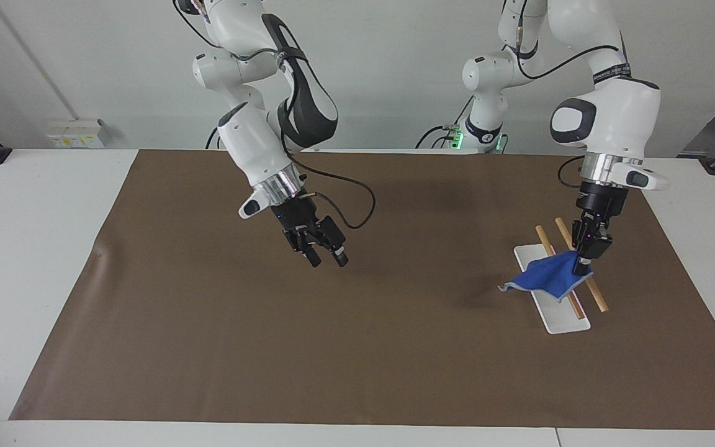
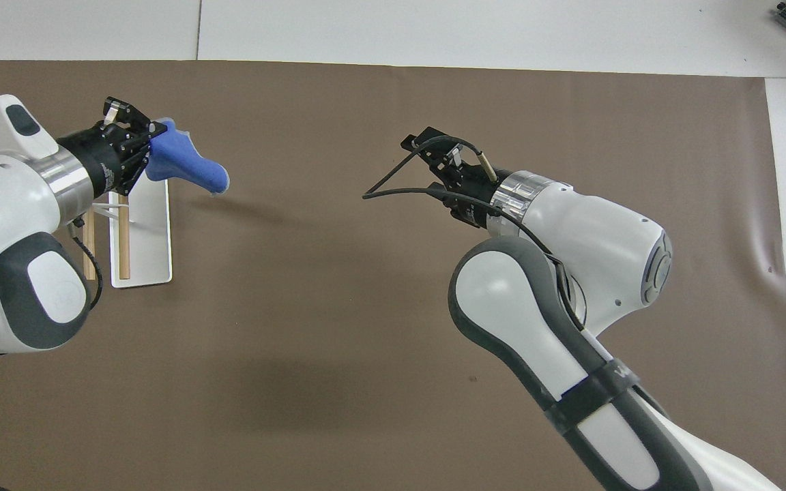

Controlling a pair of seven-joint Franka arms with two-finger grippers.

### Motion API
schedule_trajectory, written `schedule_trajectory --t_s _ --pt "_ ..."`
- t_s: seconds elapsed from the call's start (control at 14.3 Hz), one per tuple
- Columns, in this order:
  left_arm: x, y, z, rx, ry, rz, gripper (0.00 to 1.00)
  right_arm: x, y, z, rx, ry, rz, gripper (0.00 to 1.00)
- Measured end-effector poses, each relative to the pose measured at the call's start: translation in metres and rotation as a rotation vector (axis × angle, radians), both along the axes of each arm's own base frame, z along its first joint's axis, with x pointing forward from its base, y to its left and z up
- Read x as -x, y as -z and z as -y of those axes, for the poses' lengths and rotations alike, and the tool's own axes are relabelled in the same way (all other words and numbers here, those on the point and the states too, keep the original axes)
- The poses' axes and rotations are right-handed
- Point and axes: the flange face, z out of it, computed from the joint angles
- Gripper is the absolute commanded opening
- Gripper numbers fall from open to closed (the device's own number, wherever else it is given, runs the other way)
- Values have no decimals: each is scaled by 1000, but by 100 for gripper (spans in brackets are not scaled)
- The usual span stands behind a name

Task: Right arm passes towel to left arm to hang
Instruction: 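Carry the towel to the rack while the right gripper withdraws, then drape the towel over the wooden sticks and release the left gripper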

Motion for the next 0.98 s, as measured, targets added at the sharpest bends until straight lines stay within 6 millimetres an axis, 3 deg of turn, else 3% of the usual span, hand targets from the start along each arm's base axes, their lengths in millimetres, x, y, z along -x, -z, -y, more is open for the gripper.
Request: schedule_trajectory --t_s 0.28,0.49,0.77,0.98 --pt "7 25 -42 -13 -56 -47 0 -11 9 57 419 -231 -54 100" --pt "12 34 -63 -23 -80 -64 0 -11 -8 65 558 -309 -114 100" --pt "15 34 -87 -100 -23 -49 0 -1 -77 98 572 -278 -199 100" --pt "17 34 -106 -133 -12 -45 0 25 -129 132 564 -236 -254 100"
